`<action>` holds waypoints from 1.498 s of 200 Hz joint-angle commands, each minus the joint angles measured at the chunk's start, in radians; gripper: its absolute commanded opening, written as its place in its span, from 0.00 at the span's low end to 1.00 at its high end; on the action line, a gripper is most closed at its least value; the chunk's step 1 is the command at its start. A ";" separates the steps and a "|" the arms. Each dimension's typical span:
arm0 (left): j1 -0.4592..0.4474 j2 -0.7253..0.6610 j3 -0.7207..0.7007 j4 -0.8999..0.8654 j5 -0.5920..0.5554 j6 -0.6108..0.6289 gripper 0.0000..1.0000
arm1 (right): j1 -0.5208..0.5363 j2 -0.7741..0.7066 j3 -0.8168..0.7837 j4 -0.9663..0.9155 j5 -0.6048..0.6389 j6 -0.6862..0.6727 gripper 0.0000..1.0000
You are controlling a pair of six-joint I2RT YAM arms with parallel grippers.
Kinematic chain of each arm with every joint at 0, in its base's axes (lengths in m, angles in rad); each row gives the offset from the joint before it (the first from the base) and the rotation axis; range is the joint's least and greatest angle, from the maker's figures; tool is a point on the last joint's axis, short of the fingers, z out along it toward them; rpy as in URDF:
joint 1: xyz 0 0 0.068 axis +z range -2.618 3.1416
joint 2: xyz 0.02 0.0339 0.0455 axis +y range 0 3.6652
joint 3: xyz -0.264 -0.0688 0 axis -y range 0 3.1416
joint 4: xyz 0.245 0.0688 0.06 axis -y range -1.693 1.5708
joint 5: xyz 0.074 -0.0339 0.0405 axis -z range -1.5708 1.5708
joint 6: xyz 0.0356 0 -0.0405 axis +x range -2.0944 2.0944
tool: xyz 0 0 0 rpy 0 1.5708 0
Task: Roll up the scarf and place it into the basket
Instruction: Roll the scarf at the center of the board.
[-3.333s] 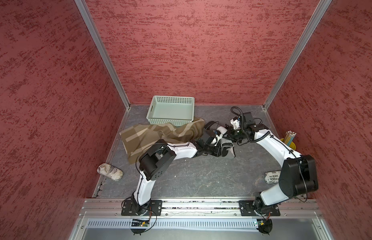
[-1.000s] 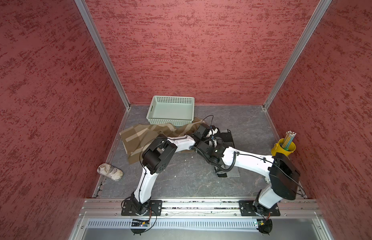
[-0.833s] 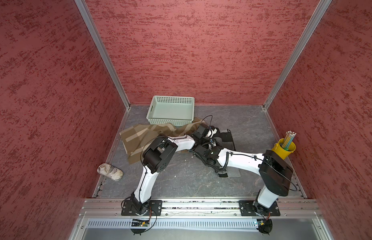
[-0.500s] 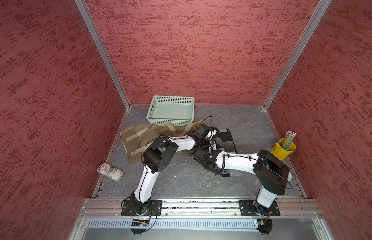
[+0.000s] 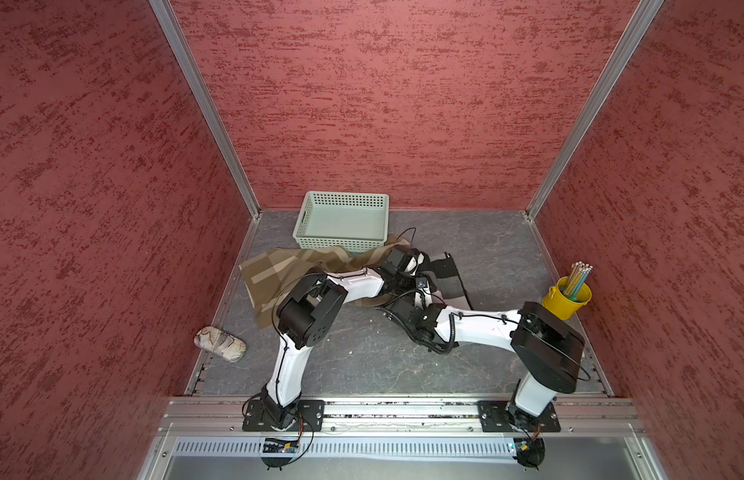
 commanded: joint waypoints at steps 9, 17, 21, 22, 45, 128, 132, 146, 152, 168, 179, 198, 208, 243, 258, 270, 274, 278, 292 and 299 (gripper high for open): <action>0.073 -0.098 0.023 0.014 0.000 0.004 0.61 | -0.074 0.041 -0.112 -0.214 -0.153 0.059 0.63; 0.073 -0.085 0.029 0.019 0.002 0.000 0.60 | -0.072 0.022 -0.117 -0.213 -0.154 0.057 0.64; 0.073 -0.077 0.034 0.020 0.003 0.000 0.59 | -0.074 0.012 -0.119 -0.213 -0.154 0.056 0.64; 0.073 -0.075 0.035 0.021 0.003 0.000 0.59 | -0.074 0.010 -0.119 -0.213 -0.153 0.055 0.64; 0.066 -0.026 0.074 0.024 0.026 -0.006 0.50 | -0.074 -0.036 -0.118 -0.217 -0.142 0.032 0.64; 0.081 -0.159 -0.056 0.065 -0.049 0.004 0.49 | -0.173 -0.152 -0.172 0.041 -0.410 -0.102 0.04; 0.081 -0.170 -0.068 0.067 -0.053 0.007 0.49 | -0.177 -0.174 -0.180 0.075 -0.451 -0.108 0.00; 0.081 -0.200 -0.105 0.076 -0.067 0.021 0.49 | -0.202 -0.255 -0.208 0.183 -0.588 -0.102 0.00; 0.079 -0.210 -0.119 0.080 -0.067 0.027 0.49 | -0.218 -0.289 -0.225 0.230 -0.644 -0.095 0.00; 0.071 -0.234 -0.162 0.089 -0.075 0.050 0.49 | -0.277 -0.385 -0.278 0.334 -0.786 -0.063 0.00; 0.061 -0.248 -0.189 0.101 -0.082 0.061 0.48 | -0.322 -0.433 -0.319 0.389 -0.882 -0.039 0.00; 0.037 -0.262 -0.218 0.121 -0.097 0.090 0.44 | -0.398 -0.495 -0.386 0.448 -1.013 0.007 0.00; 0.019 -0.258 -0.218 0.121 -0.104 0.111 0.44 | -0.433 -0.518 -0.420 0.463 -1.059 0.031 0.00; -0.030 -0.205 -0.160 0.115 -0.081 0.144 0.38 | -0.564 -0.548 -0.566 0.588 -1.234 0.135 0.00; -0.046 -0.178 -0.131 0.128 -0.060 0.145 0.36 | -0.617 -0.544 -0.621 0.665 -1.310 0.175 0.00; -0.057 -0.150 -0.100 0.134 -0.044 0.146 0.35 | -0.662 -0.538 -0.668 0.764 -1.379 0.222 0.00; -0.061 -0.140 -0.089 0.134 -0.038 0.147 0.35 | -0.676 -0.535 -0.685 0.799 -1.400 0.239 0.00; -0.064 -0.129 -0.078 0.135 -0.032 0.149 0.34 | -0.691 -0.532 -0.698 0.830 -1.419 0.256 0.00; -0.072 -0.092 -0.046 0.147 -0.015 0.152 0.33 | -0.732 -0.510 -0.736 0.926 -1.479 0.306 0.00; -0.074 -0.072 -0.032 0.158 0.003 0.148 0.33 | -0.746 -0.497 -0.751 0.967 -1.505 0.324 0.00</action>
